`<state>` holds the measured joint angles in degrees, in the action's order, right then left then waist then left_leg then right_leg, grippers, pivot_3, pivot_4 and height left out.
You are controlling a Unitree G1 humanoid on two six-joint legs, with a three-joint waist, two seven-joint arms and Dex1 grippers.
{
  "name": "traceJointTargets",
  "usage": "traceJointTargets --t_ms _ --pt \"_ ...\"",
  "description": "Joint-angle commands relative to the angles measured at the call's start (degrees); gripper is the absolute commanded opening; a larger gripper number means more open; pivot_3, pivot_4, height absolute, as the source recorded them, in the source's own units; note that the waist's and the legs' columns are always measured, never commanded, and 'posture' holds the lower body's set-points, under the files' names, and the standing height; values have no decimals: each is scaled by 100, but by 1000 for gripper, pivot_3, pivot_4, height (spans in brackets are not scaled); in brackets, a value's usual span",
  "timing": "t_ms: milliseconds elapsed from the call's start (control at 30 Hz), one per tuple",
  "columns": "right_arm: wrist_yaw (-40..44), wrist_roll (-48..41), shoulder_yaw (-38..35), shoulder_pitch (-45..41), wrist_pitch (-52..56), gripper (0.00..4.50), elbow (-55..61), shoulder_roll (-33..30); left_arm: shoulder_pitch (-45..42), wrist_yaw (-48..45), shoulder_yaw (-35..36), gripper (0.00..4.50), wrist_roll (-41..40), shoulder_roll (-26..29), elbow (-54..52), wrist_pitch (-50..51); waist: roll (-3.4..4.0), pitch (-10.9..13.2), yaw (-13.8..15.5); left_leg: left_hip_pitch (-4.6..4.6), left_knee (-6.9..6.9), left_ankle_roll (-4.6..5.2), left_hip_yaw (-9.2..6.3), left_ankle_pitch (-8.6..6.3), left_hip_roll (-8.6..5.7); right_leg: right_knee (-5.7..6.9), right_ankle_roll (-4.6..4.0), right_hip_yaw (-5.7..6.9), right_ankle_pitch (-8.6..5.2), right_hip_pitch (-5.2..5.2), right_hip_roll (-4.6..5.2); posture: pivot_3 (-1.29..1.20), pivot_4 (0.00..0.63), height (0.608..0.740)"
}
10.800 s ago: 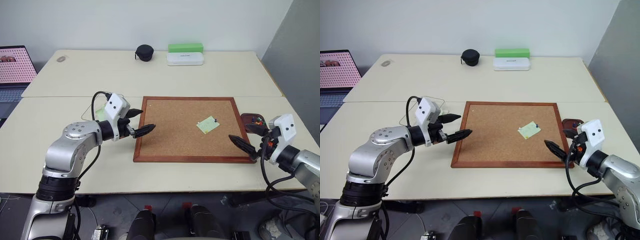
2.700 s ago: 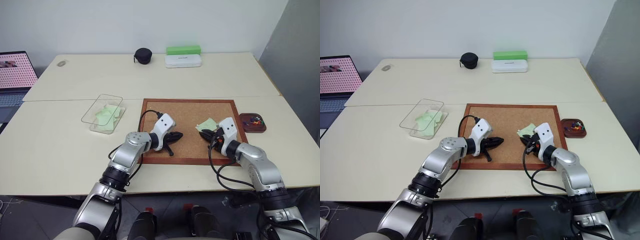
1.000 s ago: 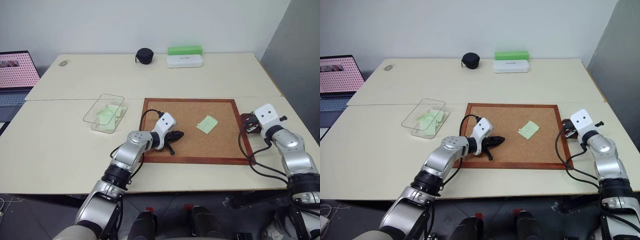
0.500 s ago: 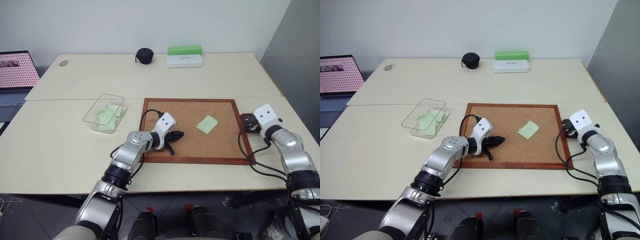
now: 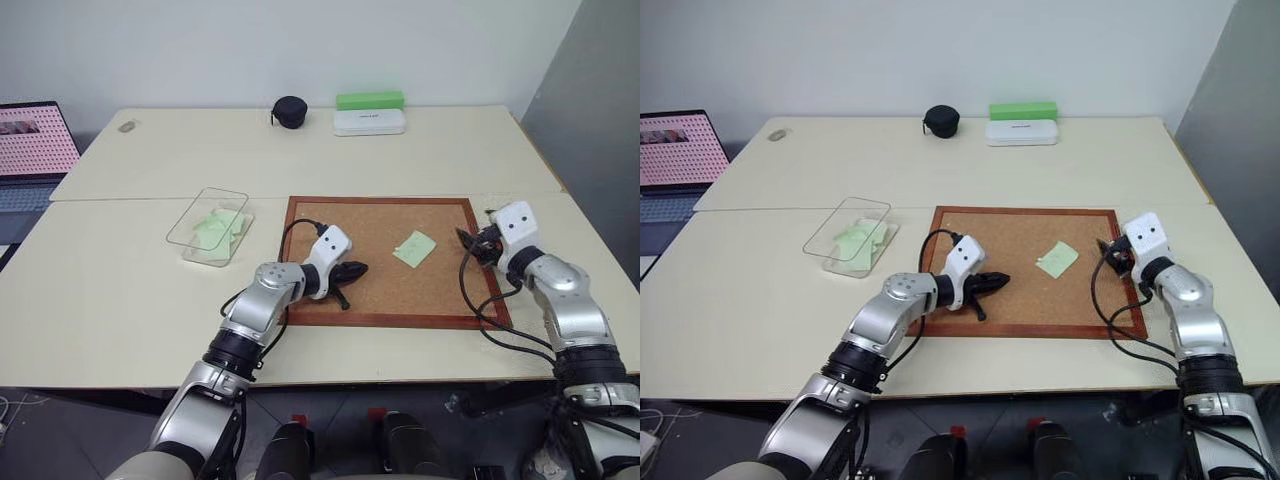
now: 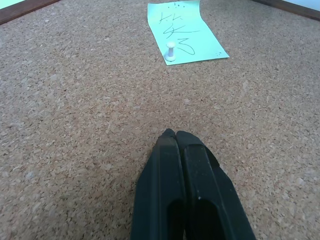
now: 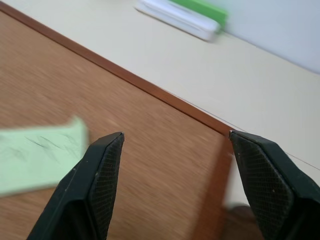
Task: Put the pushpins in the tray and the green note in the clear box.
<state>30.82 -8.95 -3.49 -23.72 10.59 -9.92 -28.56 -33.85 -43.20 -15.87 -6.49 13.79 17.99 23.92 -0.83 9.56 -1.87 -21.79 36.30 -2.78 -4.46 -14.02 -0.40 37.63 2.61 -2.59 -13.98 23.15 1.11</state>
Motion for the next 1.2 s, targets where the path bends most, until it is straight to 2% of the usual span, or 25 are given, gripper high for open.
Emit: traceJointTargets --t_ms 33,333,667,800,1200 --pt "265 -417 197 75 488 3550 754 271 159 104 -109 0 212 27 241 167 0 0 1 0 0 0 -1 0 0 0 0 1 0 0 0 0 150 740" --pt "468 -192 861 -111 510 3550 442 681 204 102 -83 0 204 83 140 201 0 0 -7 0 0 0 -1 0 -1 0 0 2 0 1 0 0 150 740" --pt "498 80 1005 -513 183 3550 -466 931 229 93 -60 0 190 124 70 270 0 0 -13 1 -1 0 -1 0 2 1 -1 3 0 2 -2 0 150 740" --pt "501 98 948 -567 121 2961 -645 961 240 112 -47 0 190 130 43 295 0 0 -14 1 -1 0 0 0 2 0 -1 2 0 2 -2 0 150 740" --pt "392 114 885 -658 -42 633 -948 1047 227 160 -46 0 192 107 48 284 0 0 -28 1 -1 0 -1 0 2 1 -1 2 0 2 -2 0 150 740"
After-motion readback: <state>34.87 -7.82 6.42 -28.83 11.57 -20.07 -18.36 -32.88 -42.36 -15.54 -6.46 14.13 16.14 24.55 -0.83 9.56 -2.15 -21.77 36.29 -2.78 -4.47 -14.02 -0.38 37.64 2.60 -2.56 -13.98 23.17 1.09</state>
